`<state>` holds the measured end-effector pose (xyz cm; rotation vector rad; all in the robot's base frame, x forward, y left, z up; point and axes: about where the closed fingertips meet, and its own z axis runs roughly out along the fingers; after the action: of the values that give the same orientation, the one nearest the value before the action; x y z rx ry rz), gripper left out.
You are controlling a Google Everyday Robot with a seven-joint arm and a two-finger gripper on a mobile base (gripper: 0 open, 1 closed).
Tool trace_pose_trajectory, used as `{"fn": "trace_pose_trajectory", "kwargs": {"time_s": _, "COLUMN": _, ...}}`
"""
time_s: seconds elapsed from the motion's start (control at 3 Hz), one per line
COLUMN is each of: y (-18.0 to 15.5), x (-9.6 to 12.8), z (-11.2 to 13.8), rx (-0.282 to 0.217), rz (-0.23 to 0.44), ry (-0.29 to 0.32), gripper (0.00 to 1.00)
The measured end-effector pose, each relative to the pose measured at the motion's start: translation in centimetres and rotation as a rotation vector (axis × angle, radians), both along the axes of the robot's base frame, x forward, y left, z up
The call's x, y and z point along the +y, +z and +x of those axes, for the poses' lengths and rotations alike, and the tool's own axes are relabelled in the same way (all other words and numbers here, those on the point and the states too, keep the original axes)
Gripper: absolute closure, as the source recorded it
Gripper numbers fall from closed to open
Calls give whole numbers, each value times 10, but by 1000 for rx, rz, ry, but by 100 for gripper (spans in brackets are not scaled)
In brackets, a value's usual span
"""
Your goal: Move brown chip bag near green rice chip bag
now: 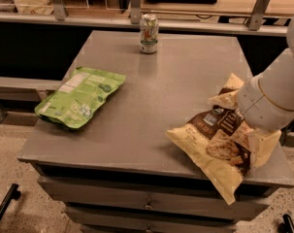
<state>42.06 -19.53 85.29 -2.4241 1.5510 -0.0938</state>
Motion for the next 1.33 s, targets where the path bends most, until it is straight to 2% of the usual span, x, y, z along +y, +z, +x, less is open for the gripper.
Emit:
{"fn": "trace_pose_trajectory", "kwargs": {"time_s": 0.33, "y": -8, "x": 9, "z": -1, "rx": 3, "rz": -2, "ry": 22, "gripper": 47}}
{"fn": "trace_pose_trajectory", "kwargs": {"time_s": 0.67, "y": 5, "x": -4, "z": 5, "rx": -70, "rz": 52, "ry": -107, "gripper": 69}}
{"fn": "trace_pose_trajectory", "kwargs": {"time_s": 1.0, "y": 7, "x": -3, "z": 7, "rx": -83, "rz": 54, "ry": -111, "gripper": 99}}
{"fn": "trace_pose_trajectory", "kwargs": {"time_s": 1.33, "y": 7, "x": -2, "z": 7, "rx": -84, "rz": 54, "ry": -111, "gripper": 100}}
